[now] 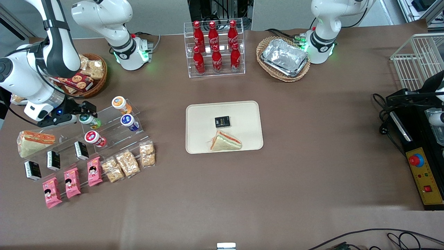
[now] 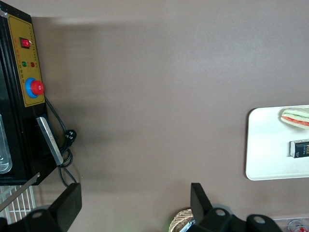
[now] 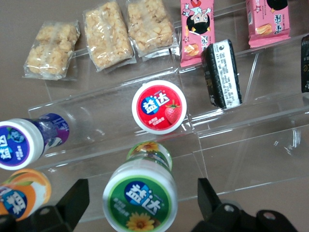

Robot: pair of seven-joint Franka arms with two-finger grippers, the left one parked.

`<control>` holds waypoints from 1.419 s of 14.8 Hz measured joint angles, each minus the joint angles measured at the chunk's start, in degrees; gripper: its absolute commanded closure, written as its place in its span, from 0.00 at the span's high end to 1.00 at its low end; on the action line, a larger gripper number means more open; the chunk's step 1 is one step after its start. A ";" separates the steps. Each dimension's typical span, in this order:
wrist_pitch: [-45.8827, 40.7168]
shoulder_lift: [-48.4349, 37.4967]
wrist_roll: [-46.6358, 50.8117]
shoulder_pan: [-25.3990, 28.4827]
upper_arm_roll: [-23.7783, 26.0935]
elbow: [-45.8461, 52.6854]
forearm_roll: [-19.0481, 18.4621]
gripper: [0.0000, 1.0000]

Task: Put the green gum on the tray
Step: 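Lower the right gripper and grasp the green-lidded yogurt bottle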

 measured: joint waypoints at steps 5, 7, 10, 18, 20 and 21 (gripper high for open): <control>0.96 0.02 0.04 0.00 0.00 -0.79 0.00 0.54; 1.01 0.04 0.08 0.00 -0.01 -0.87 0.00 0.35; 1.08 0.06 0.14 0.00 -0.02 -0.94 0.00 0.27; 1.32 0.05 1.05 0.00 -0.02 -0.16 0.00 0.26; 0.84 0.03 1.09 0.00 -0.02 1.59 0.00 0.26; 0.04 0.03 1.10 0.00 -0.02 2.88 0.00 0.26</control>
